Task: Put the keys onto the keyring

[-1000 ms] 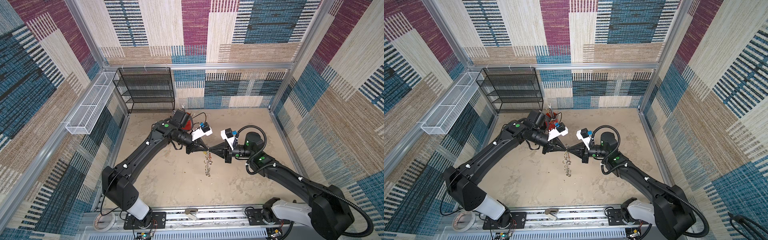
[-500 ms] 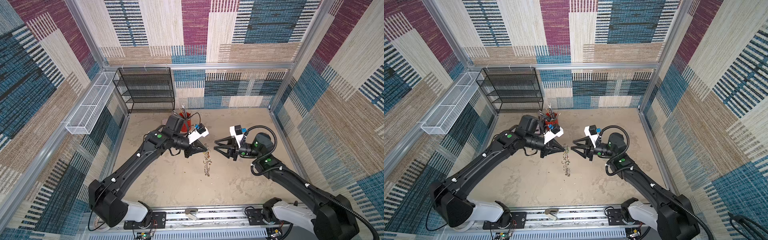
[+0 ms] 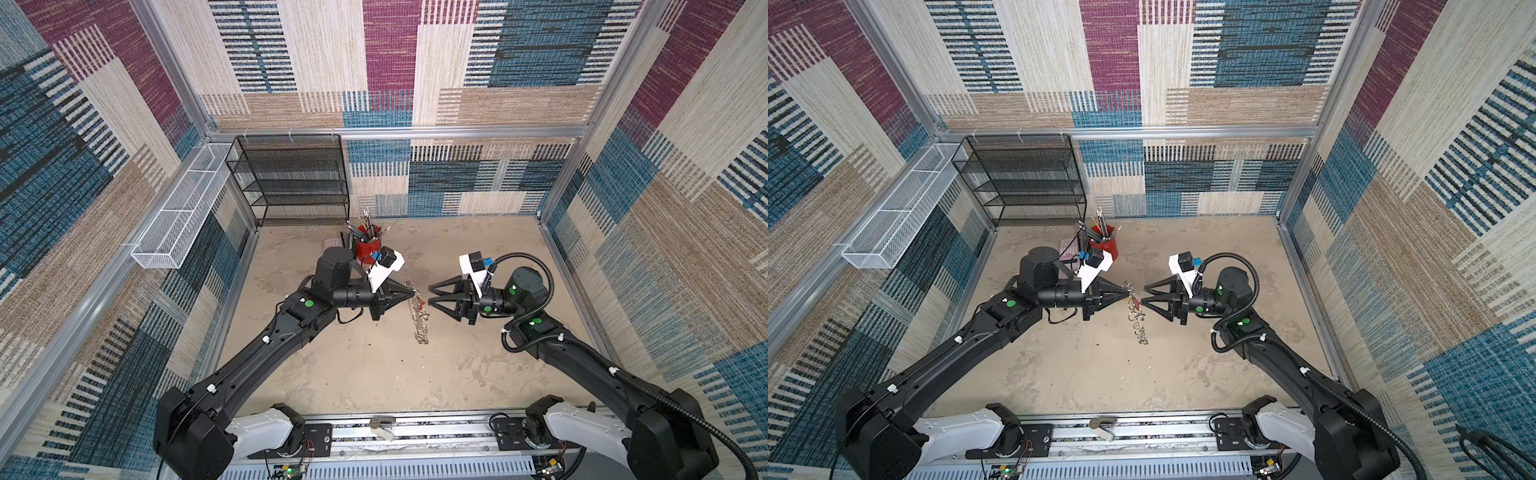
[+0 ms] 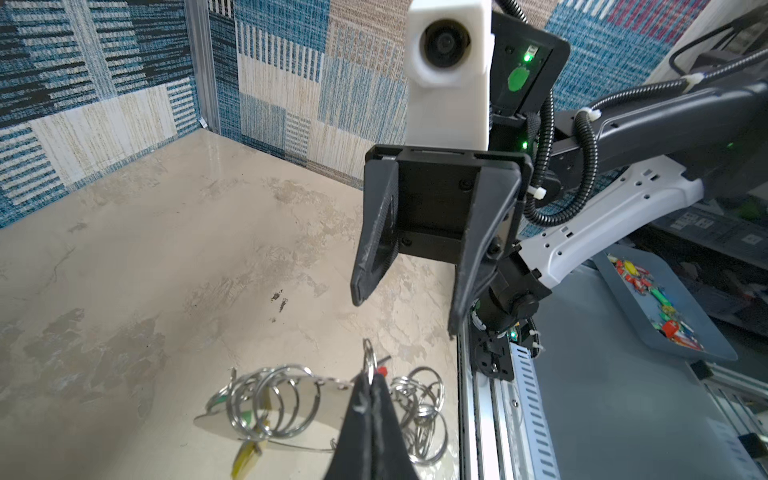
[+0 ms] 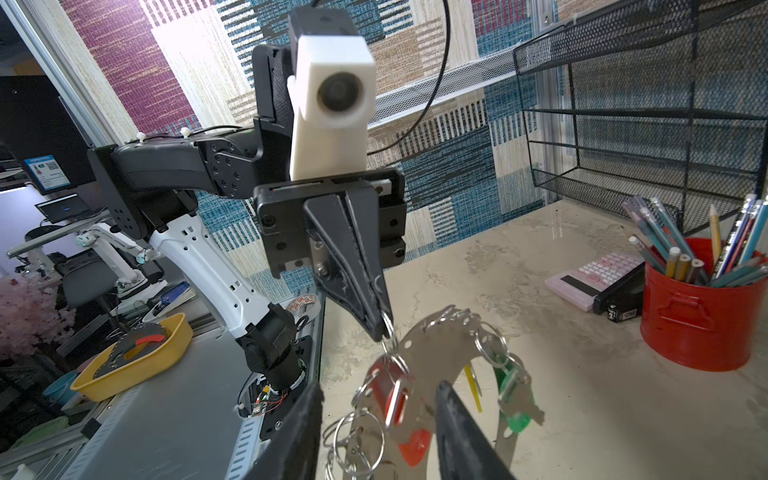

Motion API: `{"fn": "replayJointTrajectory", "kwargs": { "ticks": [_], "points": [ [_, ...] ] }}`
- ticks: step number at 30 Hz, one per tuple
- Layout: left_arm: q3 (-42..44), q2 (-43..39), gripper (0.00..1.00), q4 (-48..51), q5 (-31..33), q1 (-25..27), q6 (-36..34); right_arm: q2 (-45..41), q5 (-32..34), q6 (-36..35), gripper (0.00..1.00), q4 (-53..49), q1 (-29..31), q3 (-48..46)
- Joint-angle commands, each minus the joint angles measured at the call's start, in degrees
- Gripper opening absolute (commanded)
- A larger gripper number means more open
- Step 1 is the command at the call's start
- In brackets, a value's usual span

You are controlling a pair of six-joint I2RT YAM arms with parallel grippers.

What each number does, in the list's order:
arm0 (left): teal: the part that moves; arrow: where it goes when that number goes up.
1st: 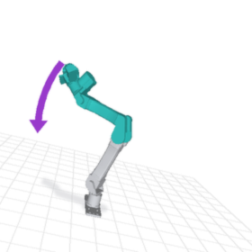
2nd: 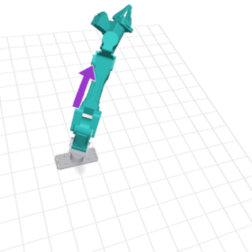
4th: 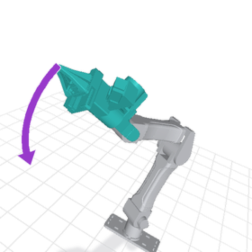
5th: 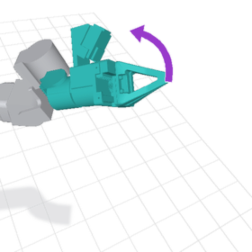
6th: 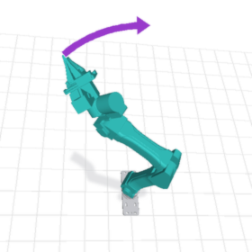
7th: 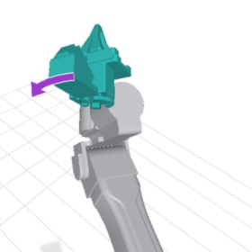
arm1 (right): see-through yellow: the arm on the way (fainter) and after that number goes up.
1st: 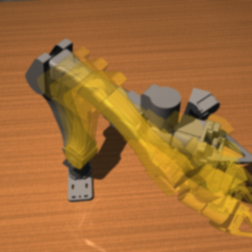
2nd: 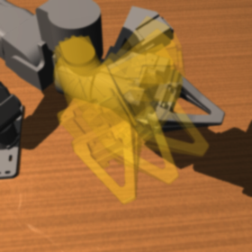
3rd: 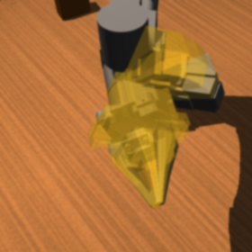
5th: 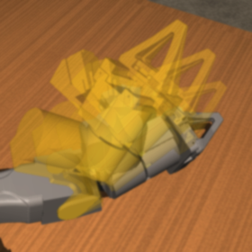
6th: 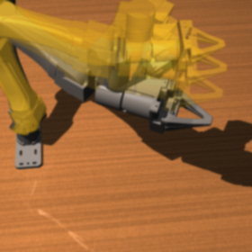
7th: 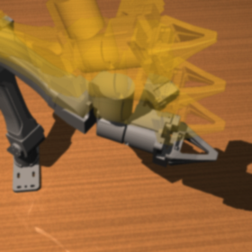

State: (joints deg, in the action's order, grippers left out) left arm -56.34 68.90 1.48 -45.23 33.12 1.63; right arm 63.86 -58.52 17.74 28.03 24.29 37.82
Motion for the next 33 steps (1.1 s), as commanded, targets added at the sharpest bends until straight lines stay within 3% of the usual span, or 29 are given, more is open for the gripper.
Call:
{"fn": "replayJointTrajectory", "kwargs": {
  "ticks": [1, 13, 29, 33],
  "points": [
    [3.1, -1.28, 0.0, -15.97, -0.64, 0.1, 7.59, 0.85, -1.41, 0.25, 0.41, 1.69, -0.04, 1.3],
    [9.29, -3.21, 0.0, -26.54, 0.51, 0.45, 11.55, 4.16, -3.78, 1.1, 0.26, 2.74, 0.05, 3.9],
    [11.95, -3.7, 0.0, -32.78, 3.03, 0.47, 13.18, 3.29, -2.75, 0.37, 0.02, 0.64, 0.5, 4.03],
    [12.11, -3.77, 0.0, -32.87, 2.89, 0.52, 13.36, 2.94, -2.3, 0.28, 0.0, 0.69, 0.66, 3.66]
  ]
}}
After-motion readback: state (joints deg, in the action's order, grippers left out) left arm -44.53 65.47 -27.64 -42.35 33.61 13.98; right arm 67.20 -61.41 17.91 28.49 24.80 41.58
